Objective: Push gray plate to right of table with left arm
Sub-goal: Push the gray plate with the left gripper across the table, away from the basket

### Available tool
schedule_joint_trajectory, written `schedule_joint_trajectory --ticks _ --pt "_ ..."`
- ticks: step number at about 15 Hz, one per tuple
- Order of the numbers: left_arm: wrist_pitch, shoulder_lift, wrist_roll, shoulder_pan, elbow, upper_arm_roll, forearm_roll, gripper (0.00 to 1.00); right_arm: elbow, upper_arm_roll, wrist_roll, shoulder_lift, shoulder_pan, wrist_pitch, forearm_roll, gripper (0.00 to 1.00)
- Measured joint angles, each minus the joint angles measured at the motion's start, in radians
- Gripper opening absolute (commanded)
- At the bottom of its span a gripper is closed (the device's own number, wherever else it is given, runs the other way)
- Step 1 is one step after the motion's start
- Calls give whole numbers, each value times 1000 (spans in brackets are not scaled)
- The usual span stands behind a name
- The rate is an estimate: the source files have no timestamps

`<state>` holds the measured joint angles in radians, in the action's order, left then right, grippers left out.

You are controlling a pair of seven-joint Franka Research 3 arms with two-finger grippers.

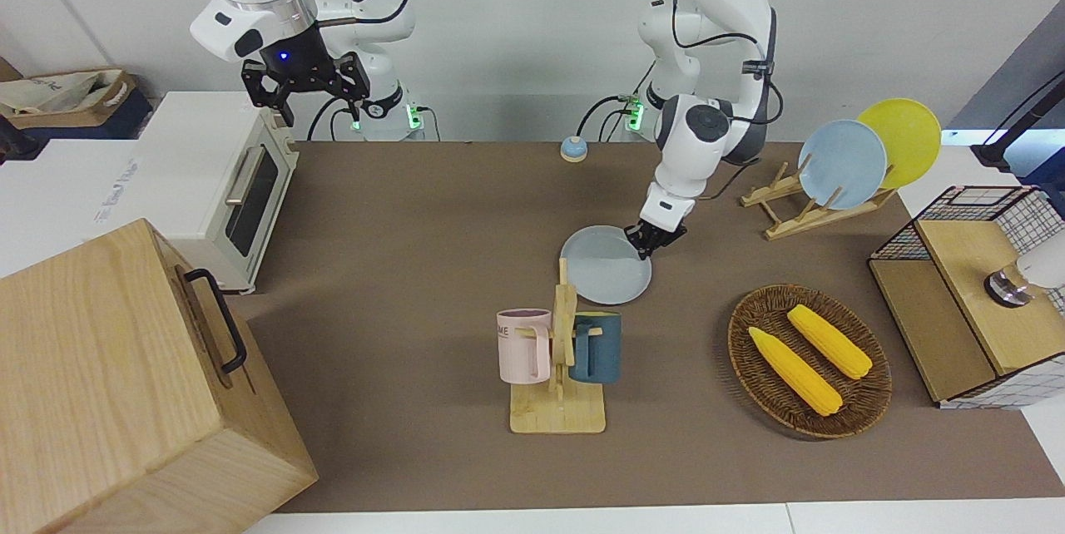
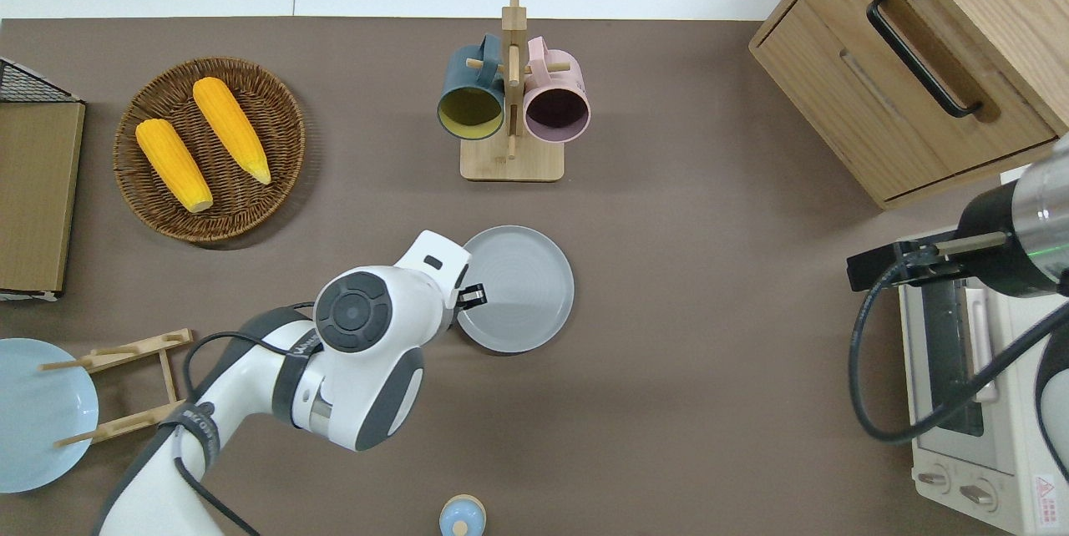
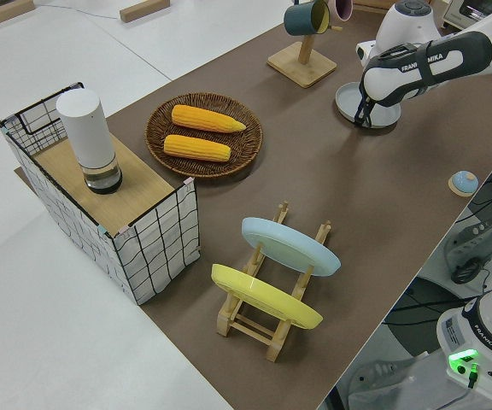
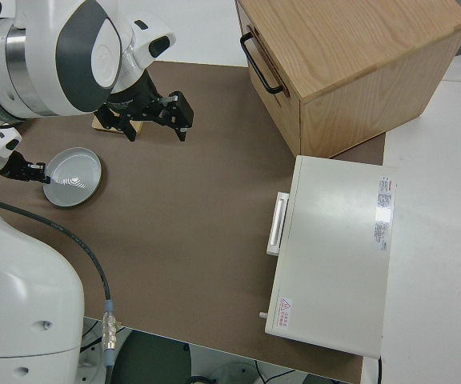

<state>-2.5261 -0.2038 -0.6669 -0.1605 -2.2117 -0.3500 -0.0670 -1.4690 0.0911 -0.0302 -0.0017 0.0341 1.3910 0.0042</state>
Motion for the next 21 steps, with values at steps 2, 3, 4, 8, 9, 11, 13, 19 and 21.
schedule_joint_trajectory --ticks 2,3,4,8,9,11,13,19,21 --pt "0 -29 -69 -57 40 0 0 0 0 0 0 0 0 0 0 983" --pt "0 -45 -98 -84 60 0 0 0 0 0 0 0 0 0 0 983" --pt "0 -59 -123 -107 77 1 3 0 0 0 0 0 0 0 0 983" --pt "0 -123 -263 -179 152 1 80 0 0 0 0 0 0 0 0 983" --pt "0 -143 -297 -197 178 1 98 0 0 0 0 0 0 0 0 983" --pt "0 -181 -338 -231 228 2 113 0 0 0 0 0 0 0 0 983" --pt "0 -206 -353 -255 262 2 118 0 0 0 0 0 0 0 0 983" --pt "0 -228 -376 -293 292 2 120 0 0 0 0 0 0 0 0 983" --pt "0 -229 -377 -296 294 2 120 604 0 0 0 0 0 0 0 983"
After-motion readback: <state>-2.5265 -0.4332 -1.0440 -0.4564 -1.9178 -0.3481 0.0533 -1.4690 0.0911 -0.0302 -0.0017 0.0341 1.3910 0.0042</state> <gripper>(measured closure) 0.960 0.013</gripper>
